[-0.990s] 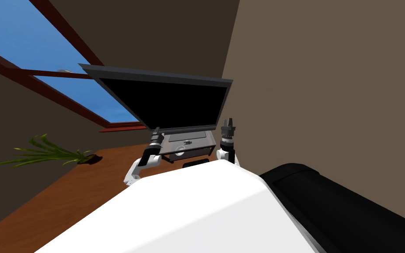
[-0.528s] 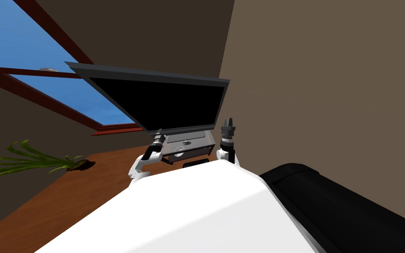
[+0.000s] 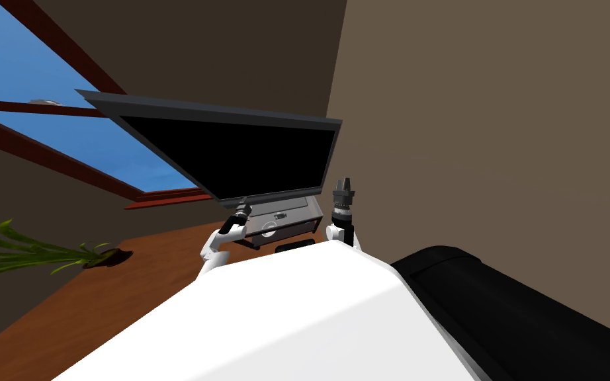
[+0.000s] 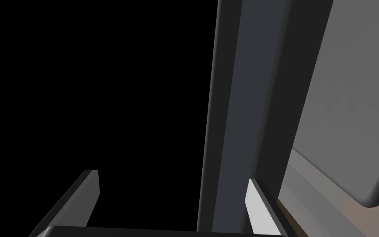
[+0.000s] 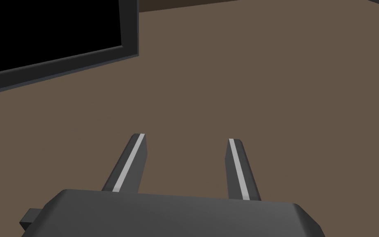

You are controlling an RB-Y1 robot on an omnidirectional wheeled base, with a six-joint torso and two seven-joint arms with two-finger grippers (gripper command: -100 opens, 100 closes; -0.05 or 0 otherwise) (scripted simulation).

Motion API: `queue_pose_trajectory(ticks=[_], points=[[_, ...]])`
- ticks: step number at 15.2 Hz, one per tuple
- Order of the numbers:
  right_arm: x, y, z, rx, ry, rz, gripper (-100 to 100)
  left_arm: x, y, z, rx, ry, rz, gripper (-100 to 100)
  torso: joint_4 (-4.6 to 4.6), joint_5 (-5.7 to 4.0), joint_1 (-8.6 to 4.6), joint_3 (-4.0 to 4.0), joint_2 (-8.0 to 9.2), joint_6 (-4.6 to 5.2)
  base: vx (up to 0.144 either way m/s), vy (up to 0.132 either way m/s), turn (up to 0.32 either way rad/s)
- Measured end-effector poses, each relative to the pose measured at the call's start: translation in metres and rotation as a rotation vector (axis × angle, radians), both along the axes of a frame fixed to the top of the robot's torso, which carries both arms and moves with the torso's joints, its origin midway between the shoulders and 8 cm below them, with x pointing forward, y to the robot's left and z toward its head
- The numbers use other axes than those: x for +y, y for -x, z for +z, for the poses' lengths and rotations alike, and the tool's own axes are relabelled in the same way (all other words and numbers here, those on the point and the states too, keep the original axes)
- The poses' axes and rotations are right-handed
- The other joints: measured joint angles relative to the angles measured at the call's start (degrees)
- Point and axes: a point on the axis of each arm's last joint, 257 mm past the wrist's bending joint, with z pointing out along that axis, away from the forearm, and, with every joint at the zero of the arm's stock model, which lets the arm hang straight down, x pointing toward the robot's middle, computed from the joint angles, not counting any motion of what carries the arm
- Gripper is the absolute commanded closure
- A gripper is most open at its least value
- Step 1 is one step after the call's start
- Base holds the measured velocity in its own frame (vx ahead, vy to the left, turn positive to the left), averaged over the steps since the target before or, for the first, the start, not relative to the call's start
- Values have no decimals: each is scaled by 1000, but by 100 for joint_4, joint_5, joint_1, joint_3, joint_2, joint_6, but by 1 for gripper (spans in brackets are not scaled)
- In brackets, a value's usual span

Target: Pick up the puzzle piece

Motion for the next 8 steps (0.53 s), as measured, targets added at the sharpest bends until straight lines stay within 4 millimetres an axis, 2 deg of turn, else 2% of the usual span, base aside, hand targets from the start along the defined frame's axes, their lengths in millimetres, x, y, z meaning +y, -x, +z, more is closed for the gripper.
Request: queue_pose_trajectory(ticks=[8], points=[[0, 0, 0, 0, 0, 0, 0, 7, -10, -58, 195, 66, 42, -100, 0, 0, -1, 0, 1, -1, -2, 16, -86]])
